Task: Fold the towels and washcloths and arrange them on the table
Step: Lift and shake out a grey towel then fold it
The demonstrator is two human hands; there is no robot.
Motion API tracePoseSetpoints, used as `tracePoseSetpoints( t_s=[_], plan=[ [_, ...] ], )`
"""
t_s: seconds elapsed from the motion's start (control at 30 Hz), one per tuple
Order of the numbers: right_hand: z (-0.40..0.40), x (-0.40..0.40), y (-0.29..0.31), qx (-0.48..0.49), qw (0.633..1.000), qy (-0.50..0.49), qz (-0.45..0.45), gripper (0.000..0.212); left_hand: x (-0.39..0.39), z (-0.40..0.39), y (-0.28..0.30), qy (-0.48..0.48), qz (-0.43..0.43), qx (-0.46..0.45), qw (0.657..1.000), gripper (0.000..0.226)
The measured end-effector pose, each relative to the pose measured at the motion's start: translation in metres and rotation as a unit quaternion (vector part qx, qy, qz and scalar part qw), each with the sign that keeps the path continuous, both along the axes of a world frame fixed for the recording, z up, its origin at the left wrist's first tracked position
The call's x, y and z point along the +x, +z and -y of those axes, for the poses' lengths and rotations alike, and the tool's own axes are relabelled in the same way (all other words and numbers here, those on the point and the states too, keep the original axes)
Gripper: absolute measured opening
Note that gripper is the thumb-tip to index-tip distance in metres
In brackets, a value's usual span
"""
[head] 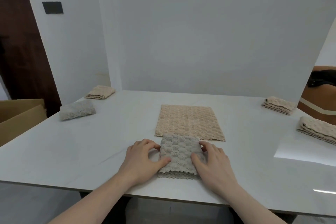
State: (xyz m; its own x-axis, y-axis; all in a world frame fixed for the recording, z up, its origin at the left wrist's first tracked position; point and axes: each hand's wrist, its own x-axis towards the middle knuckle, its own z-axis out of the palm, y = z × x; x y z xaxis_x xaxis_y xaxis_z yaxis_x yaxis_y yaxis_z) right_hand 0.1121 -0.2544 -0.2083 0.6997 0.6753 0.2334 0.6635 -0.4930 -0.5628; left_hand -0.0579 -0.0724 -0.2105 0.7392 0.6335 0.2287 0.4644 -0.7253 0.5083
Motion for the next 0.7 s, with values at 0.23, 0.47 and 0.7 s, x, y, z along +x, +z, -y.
tracePoseSetpoints(
  t_s=[0.23,0.47,0.7],
  plan=[
    [0.001,0.004,0.001,0.010,0.999,0.013,-0.038,0.053,0.000,-0.009,-0.007,-0.019,0.030,-0.010,0.999,0.044],
    [-0.004,0.010,-0.006,-0.013,0.995,-0.013,-0.099,0.059,0.002,-0.011,-0.009,-0.023,0.030,-0.055,0.998,0.034],
    [-0.017,0.008,0.061,-0.136,0.945,-0.028,-0.296,0.064,0.013,0.008,0.039,0.001,-0.101,-0.218,0.971,0.024]
  ],
)
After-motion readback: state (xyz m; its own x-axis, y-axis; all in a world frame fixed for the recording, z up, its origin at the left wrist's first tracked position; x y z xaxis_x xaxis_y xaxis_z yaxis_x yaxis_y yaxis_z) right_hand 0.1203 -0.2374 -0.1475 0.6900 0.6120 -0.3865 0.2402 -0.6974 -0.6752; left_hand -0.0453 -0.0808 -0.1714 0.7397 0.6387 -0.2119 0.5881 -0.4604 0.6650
